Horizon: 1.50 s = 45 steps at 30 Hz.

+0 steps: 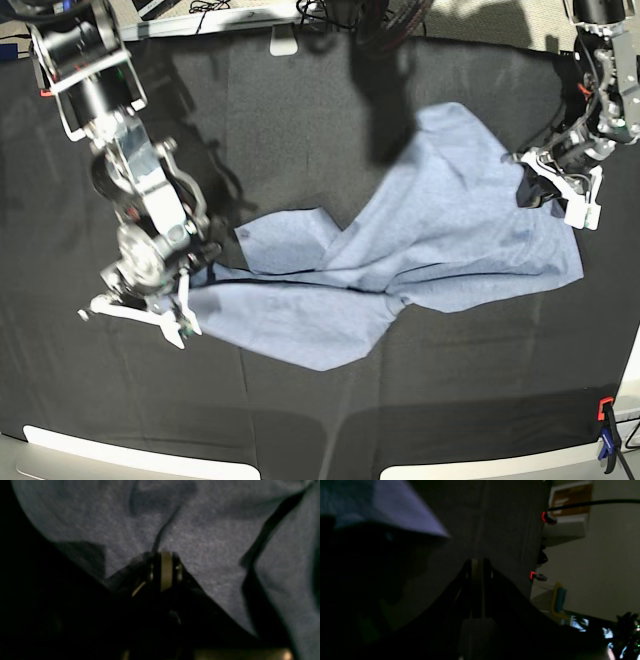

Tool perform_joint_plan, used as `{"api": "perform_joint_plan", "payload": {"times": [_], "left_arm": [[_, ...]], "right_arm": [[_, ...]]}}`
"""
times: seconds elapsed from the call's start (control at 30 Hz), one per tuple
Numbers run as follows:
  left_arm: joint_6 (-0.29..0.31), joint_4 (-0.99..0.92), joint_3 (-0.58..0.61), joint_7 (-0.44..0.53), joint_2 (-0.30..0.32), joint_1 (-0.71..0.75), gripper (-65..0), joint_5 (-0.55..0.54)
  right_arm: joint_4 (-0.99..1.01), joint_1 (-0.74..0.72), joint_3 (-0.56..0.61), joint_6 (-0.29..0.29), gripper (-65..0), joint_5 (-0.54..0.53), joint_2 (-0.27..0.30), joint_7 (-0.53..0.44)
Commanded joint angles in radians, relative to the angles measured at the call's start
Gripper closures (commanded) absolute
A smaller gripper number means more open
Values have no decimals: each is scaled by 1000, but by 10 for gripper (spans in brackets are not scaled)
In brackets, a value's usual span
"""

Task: Layout the t-shirt on the table in an organized manner, then fold the t-shirt properly
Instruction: 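Pull the held shirt edge away from the left gripper to stretch it, then grasp a loose shirt flap near the right gripper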

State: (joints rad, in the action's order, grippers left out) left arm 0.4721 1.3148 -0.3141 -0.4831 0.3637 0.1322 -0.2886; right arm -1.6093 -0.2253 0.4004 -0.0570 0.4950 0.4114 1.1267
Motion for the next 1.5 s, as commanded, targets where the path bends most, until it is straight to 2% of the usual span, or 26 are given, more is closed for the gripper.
{"api": "perform_joint_plan", "payload": {"times": [0.0,0.07,0.13,0.23,0.37,0.43,0.5,0.53,0.57,0.67,0.73,0.83,0.87,1.07,1.23,1.37,1.47], "left_arm": [[-72,2,-7,-11,36,-5,0,61],[-119,2,-7,3,66,-11,0,79],[-121,2,-7,2,97,-17,0,79],[-121,2,-7,1,132,-19,0,69],[-121,2,-7,-2,148,-19,0,19],[-115,2,-7,-1,150,-19,0,-36],[-82,2,-7,-2,149,-19,-58,-65],[-57,2,-7,-2,149,-19,-84,-66],[-38,2,-7,-2,149,-19,-101,-70],[-34,2,-7,-2,149,-19,-104,-75],[-34,2,-7,-2,149,-19,-104,-84],[-34,2,-7,-2,149,-19,-104,-84],[-34,2,-7,-2,149,-19,-104,-84],[-34,2,-7,-2,149,-19,-104,-84],[-34,2,-7,-2,149,-19,-104,-84],[-34,2,-7,-2,148,-18,-104,-84],[-34,2,-7,-2,149,-19,-104,-84]], "right_arm": [[-39,-1,-32,6,0,20,25,-3],[-88,49,-83,6,0,8,44,-3],[-143,110,-139,-2,0,-50,55,-3],[-235,220,-211,-45,0,-109,64,-3],[-332,322,-264,-40,0,-129,65,-23],[-342,325,-270,-40,0,-232,65,-60],[-342,321,-269,-41,0,-385,60,-94],[-342,319,-269,-43,-27,-440,47,-113],[-342,316,-269,-49,-82,-470,30,-131],[-342,295,-269,-72,-230,-549,-20,-172],[-342,270,-264,-143,-257,-597,-50,-208],[-341,223,-224,-288,-256,-602,-84,-264],[-335,206,-201,-305,-256,-591,-90,-279],[-159,72,-3,-310,-256,-446,-101,-294],[-37,-32,122,-294,-252,-420,-105,-294],[26,-79,151,-290,-141,-419,-105,-294],[41,-102,143,-286,0,-419,-104,-299]]}}
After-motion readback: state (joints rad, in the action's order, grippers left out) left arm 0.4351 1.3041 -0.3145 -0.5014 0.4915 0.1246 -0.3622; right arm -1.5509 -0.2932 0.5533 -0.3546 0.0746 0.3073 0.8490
